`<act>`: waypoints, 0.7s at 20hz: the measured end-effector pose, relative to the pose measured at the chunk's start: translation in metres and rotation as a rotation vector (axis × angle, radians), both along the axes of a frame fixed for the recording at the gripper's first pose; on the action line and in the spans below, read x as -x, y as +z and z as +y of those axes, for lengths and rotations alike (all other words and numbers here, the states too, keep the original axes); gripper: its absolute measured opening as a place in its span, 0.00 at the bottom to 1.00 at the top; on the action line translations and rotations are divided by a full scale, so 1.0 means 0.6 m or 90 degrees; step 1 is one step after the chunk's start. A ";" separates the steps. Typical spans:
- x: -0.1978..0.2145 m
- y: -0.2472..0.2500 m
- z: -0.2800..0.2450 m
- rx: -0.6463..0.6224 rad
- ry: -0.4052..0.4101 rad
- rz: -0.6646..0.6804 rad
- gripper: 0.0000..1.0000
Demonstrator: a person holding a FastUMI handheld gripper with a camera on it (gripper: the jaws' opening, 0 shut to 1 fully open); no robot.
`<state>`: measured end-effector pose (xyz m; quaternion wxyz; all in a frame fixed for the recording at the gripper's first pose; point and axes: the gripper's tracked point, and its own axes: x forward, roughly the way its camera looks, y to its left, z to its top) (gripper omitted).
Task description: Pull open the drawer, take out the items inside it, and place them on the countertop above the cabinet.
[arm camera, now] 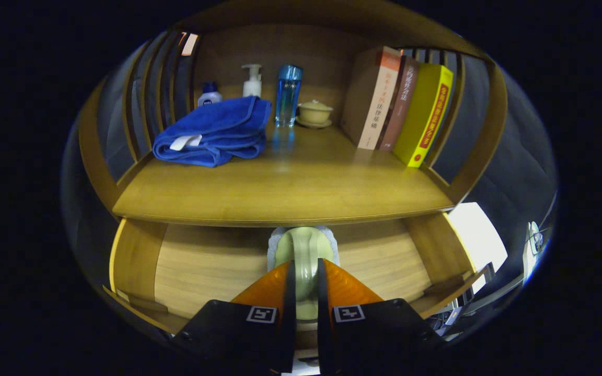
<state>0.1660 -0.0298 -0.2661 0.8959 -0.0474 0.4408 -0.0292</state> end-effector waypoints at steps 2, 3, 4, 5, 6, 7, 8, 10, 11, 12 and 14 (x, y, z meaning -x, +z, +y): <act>-0.001 0.031 -0.007 -0.001 -0.006 -0.022 0.26; -0.001 0.048 -0.011 0.005 -0.007 -0.037 0.26; -0.005 0.067 -0.014 0.005 -0.008 -0.056 0.26; -0.011 0.085 -0.014 0.002 -0.010 -0.078 0.26; -0.021 0.102 -0.012 -0.002 -0.016 -0.098 0.26; -0.032 0.117 -0.012 -0.001 -0.016 -0.114 0.26; -0.042 0.127 -0.015 0.001 -0.014 -0.125 0.26; -0.084 0.136 -0.018 0.009 -0.009 -0.146 0.26; -0.105 0.135 -0.019 0.010 -0.003 -0.150 0.26; -0.127 0.131 -0.016 0.008 0.004 -0.153 0.26; -0.168 0.117 -0.013 -0.003 0.013 -0.152 0.26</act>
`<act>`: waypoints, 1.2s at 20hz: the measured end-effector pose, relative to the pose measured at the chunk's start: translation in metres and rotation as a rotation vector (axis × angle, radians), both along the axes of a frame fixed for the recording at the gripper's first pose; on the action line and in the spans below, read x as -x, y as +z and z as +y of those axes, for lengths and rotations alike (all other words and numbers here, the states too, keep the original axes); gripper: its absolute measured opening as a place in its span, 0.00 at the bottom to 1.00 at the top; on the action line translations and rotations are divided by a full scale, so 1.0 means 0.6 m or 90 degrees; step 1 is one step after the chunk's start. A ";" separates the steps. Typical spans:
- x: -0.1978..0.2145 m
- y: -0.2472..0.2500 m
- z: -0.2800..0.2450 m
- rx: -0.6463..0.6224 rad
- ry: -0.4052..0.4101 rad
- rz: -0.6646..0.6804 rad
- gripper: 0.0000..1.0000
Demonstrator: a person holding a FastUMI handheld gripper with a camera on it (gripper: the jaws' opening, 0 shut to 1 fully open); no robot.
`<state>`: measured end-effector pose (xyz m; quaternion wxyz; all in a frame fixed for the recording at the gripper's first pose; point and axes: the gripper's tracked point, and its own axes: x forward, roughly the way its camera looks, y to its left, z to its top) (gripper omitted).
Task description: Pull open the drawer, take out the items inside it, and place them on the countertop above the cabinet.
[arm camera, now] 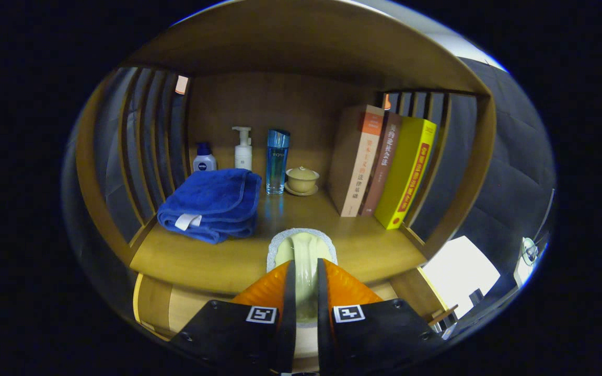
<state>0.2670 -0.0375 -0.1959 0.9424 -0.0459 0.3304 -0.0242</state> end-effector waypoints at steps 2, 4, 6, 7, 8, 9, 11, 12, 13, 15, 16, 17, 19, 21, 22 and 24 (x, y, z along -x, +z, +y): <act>-0.032 -0.018 -0.005 -0.008 0.008 0.008 0.26; -0.059 -0.039 -0.001 -0.021 0.019 0.013 0.26; -0.076 -0.061 0.009 -0.038 0.027 0.022 0.26; -0.082 -0.077 0.013 -0.044 0.031 0.033 0.26; -0.088 -0.083 0.013 -0.046 0.030 0.030 0.26; -0.098 -0.085 0.013 -0.050 0.030 0.022 0.26; -0.111 -0.087 0.021 -0.061 0.037 0.007 0.26; -0.110 -0.093 0.025 -0.065 0.039 0.012 0.27; -0.107 -0.106 0.031 -0.071 0.042 0.026 0.29; -0.101 -0.121 0.041 -0.078 0.054 0.048 0.34; -0.102 -0.116 0.046 -0.082 0.056 0.040 0.36; -0.105 -0.122 0.048 -0.086 0.059 0.041 0.38; -0.103 -0.118 0.044 -0.084 0.058 0.040 0.46; -0.105 -0.120 0.039 -0.076 0.056 0.037 0.55; -0.104 -0.121 0.037 -0.075 0.053 0.039 0.60; -0.096 -0.118 0.036 -0.075 0.052 0.047 0.74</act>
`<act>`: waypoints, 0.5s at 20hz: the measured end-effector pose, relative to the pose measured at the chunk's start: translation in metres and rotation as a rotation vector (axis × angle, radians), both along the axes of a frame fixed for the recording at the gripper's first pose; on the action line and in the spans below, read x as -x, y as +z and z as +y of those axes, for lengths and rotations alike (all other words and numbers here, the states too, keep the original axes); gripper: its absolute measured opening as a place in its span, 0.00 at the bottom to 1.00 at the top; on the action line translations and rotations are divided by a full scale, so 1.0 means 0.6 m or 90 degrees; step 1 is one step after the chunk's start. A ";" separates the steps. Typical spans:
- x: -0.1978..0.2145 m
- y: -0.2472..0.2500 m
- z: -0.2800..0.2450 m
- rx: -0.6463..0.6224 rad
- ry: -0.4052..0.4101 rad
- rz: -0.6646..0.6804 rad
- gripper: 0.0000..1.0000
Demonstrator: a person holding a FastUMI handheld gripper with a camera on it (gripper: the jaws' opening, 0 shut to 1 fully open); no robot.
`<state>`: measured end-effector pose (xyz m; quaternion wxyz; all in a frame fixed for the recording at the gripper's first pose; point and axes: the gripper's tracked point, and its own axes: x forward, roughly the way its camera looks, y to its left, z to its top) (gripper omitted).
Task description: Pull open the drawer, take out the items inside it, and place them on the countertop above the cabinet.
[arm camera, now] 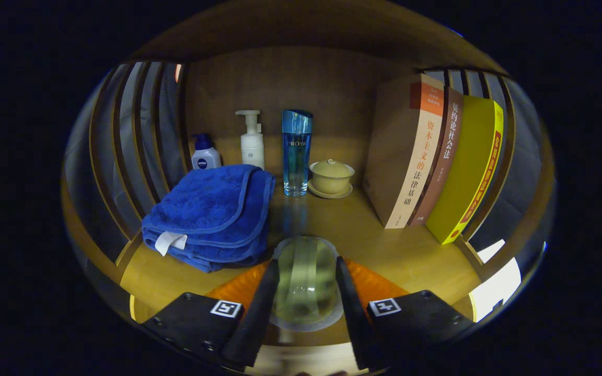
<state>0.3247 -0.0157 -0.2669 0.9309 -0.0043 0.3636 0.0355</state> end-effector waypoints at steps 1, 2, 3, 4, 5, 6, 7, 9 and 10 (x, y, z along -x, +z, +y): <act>0.003 0.005 -0.002 0.004 -0.002 -0.002 0.78; 0.001 0.012 0.002 0.000 -0.002 -0.009 0.90; 0.000 0.020 0.007 -0.005 -0.002 -0.022 0.93; 0.001 0.036 0.008 -0.009 -0.004 -0.033 0.96; 0.003 0.049 0.005 -0.005 -0.006 -0.041 0.99; 0.009 0.069 -0.001 0.005 -0.008 -0.052 0.99; 0.014 0.090 -0.006 0.014 -0.011 -0.064 0.99; 0.022 0.137 -0.003 0.010 -0.018 -0.099 0.99; 0.030 0.163 -0.005 0.012 -0.025 -0.117 0.99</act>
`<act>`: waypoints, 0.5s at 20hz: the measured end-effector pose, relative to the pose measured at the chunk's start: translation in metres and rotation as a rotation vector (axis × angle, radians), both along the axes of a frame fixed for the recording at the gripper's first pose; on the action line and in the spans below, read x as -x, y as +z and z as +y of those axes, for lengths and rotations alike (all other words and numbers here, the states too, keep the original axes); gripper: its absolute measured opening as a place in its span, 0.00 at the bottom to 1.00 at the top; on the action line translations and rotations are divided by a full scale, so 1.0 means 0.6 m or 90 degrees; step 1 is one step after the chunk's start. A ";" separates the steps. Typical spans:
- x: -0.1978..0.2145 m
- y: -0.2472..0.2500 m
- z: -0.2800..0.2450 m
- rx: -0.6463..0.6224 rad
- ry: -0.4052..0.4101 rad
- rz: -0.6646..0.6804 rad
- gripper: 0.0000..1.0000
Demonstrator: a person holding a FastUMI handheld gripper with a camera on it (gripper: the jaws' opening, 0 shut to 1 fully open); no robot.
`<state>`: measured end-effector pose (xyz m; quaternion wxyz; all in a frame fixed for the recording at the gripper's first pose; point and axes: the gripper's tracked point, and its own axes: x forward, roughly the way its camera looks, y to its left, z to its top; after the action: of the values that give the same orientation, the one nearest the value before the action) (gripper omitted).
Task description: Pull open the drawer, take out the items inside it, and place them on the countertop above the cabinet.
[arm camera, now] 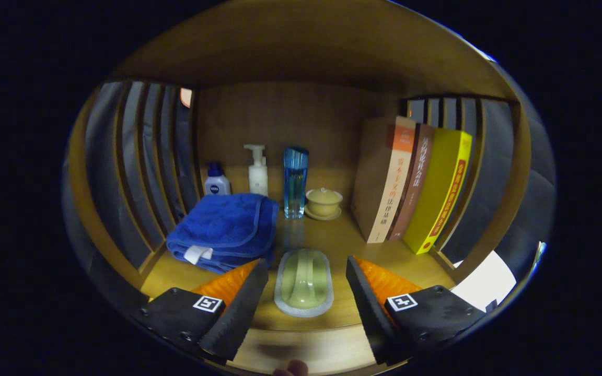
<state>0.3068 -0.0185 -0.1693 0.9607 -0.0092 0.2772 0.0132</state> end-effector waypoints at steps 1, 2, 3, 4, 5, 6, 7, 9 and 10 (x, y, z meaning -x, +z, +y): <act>0.009 0.024 -0.005 0.004 -0.007 -0.019 0.99; 0.020 0.048 -0.011 0.009 -0.013 -0.037 0.99; 0.033 0.070 -0.014 0.014 -0.018 -0.052 0.99; 0.048 0.090 -0.016 0.016 -0.021 -0.068 0.99; 0.063 0.107 -0.019 0.018 -0.025 -0.084 0.99; 0.077 0.125 -0.021 0.017 -0.027 -0.100 0.99; 0.094 0.140 -0.019 0.013 -0.024 -0.118 0.99; 0.129 0.159 -0.017 0.002 -0.014 -0.150 0.99; 0.149 0.167 -0.013 -0.006 -0.009 -0.164 0.99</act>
<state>0.2177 -0.0263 -0.0690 0.9884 -0.0043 0.1514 0.0063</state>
